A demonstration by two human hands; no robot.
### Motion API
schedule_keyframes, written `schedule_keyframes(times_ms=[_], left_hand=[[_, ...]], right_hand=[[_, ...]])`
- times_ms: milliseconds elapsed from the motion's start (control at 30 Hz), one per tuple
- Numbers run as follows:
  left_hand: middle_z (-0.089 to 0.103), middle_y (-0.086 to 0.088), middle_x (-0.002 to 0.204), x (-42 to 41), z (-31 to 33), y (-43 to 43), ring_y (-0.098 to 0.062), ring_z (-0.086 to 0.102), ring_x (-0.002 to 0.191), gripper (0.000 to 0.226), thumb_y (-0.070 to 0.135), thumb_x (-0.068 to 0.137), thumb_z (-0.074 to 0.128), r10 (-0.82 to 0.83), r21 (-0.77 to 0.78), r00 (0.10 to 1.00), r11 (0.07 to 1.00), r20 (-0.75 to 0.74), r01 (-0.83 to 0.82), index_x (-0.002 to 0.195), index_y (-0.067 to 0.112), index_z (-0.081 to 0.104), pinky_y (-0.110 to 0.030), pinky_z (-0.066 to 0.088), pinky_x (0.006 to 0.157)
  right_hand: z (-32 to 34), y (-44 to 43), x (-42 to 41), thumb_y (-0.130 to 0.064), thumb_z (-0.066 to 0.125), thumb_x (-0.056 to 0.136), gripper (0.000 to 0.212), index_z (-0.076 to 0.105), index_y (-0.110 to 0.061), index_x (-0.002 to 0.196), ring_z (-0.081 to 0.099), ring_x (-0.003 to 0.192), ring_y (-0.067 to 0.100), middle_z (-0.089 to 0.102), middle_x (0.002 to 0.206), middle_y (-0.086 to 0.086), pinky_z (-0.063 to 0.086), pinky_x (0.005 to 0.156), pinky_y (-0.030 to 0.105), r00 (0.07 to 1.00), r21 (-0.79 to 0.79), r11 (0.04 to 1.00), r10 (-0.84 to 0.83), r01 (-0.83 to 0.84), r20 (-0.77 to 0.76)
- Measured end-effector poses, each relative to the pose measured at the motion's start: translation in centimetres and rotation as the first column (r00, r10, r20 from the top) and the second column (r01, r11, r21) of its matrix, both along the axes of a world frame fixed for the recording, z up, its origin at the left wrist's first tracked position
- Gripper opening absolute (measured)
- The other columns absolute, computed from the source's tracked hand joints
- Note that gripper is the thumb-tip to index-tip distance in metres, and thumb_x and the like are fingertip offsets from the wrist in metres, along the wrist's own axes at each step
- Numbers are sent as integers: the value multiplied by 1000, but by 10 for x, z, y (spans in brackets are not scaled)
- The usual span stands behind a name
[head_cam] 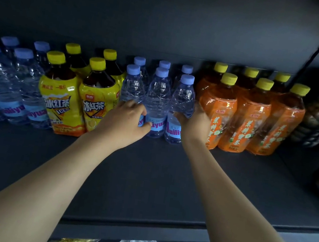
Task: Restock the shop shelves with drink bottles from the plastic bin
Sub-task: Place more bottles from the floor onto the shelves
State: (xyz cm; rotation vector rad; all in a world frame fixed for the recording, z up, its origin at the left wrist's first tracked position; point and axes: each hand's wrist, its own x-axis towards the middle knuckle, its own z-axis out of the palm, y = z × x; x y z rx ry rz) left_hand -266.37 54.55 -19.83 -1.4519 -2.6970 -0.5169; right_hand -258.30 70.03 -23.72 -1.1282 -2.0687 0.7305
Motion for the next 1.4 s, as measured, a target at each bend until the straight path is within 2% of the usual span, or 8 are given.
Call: schedule_keyframes(times_ms=[200,467,767,967,1067,1167,1333,1400], left_hand=[[49,-4,128,-4,-1,-1,-24,41,122,40,40,90,50,-7,-10,1000,1000,-4,7,119,13,51,-34,38,95],[49,-5,126,-9,0,1,-24,40,122,39,40,90,52,-19,-9,1000,1000,-15,19,118,13,51,-34,38,95],[52,-7,124,-9,2,0,-25,43,120,39,37,89,54,-51,14,998,999,-24,51,117,11,53,-34,38,95],[51,-6,125,-6,12,-6,-24,41,122,38,37,89,54,-51,15,999,999,-14,51,118,12,52,-36,39,98],[50,-5,126,-2,18,-11,-24,40,123,38,37,89,53,-51,9,999,999,-7,51,118,13,52,-34,38,98],[49,-4,127,2,25,-20,-23,39,124,39,36,90,52,-44,10,999,999,-9,44,120,12,51,-32,35,98],[48,-3,129,14,47,-53,-24,41,122,37,36,90,52,-9,-25,1000,1000,-17,9,118,13,52,-31,35,94],[49,-5,126,21,58,-71,-26,41,121,35,37,90,52,16,-38,1000,999,-18,-16,117,14,53,-34,37,96]], right_hand=[[3,-1,-11,-24,63,89,47,45,-8,130,61,104,29,63,114,11,47,84,35,997,-12,998,-66,66,40],[0,6,-19,-21,64,89,46,47,-11,131,58,108,29,63,118,10,45,90,36,998,-88,995,-56,52,-41],[-5,10,-17,-22,64,87,44,49,-11,128,60,104,27,64,115,9,48,85,33,996,-79,997,-18,11,-88],[-11,-3,-9,-16,66,86,64,35,-10,142,47,125,26,49,138,9,41,104,40,983,-57,996,64,-75,-171],[-9,-10,-1,-17,65,87,62,37,-9,141,44,128,25,45,141,9,38,105,33,987,-57,994,84,-92,-138],[-2,-17,12,-19,66,86,56,42,-8,136,48,122,25,49,135,9,38,95,27,992,-78,991,106,-111,-65],[15,-33,29,-27,64,84,36,56,-8,114,60,98,28,63,108,11,40,72,25,966,-126,977,191,-170,173],[27,-43,38,-28,59,85,34,55,-7,112,61,97,30,63,106,13,39,70,26,929,-108,973,228,-205,292]])
